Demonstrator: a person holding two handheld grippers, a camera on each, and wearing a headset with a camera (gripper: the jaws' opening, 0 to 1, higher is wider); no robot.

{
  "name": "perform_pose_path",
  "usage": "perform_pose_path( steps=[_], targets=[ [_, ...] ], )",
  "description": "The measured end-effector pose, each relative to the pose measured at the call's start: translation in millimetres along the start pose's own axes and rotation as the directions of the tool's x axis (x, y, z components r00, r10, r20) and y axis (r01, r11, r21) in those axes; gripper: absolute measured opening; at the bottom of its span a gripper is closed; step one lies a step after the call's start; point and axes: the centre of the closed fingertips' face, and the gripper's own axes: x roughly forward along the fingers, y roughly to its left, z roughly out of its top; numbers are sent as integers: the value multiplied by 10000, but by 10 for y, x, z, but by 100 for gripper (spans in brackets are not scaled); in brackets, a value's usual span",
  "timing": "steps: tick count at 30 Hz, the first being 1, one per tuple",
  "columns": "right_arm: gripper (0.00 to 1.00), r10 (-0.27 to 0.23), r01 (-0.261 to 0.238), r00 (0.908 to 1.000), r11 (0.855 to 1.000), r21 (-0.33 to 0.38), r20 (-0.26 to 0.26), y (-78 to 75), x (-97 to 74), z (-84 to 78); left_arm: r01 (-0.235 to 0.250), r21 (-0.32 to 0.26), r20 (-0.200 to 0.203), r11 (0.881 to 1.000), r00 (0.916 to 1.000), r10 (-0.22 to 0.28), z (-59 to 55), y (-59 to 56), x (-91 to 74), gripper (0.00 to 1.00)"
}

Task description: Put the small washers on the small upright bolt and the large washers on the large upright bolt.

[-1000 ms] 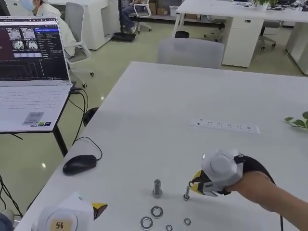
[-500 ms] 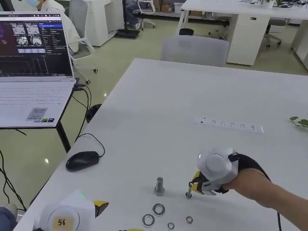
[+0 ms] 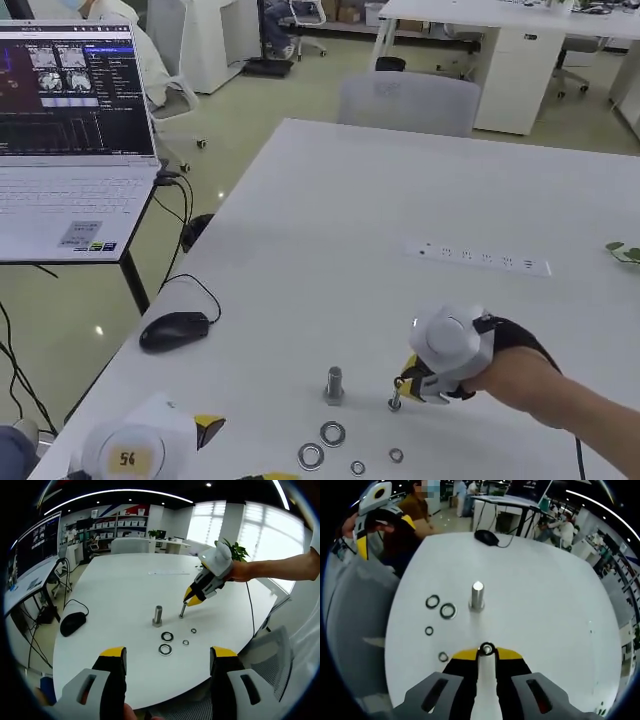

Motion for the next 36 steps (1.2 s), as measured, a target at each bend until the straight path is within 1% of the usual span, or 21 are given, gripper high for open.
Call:
perform_pose_path(
  steps=[8,15,28,36],
  targets=[
    [13,62,-62,9999,10000,-29,-106,2,23,-9,9,-35,-5,10000,10000,-9,-8,-6,-5,67],
    [13,105,-105,9997,9999,-9,-214,5,48,-26,-49,-75,3,10000,10000,49,-20,20,-25,67],
    [13,227,-222,9986,9997,108,-483,22,145,-94,-93,-127,1,9999,10000,93,-37,30,-42,67],
    [13,317,-306,9976,9994,188,-616,27,219,-124,-147,-171,2,9997,9999,147,-53,66,-55,67]
  ],
)
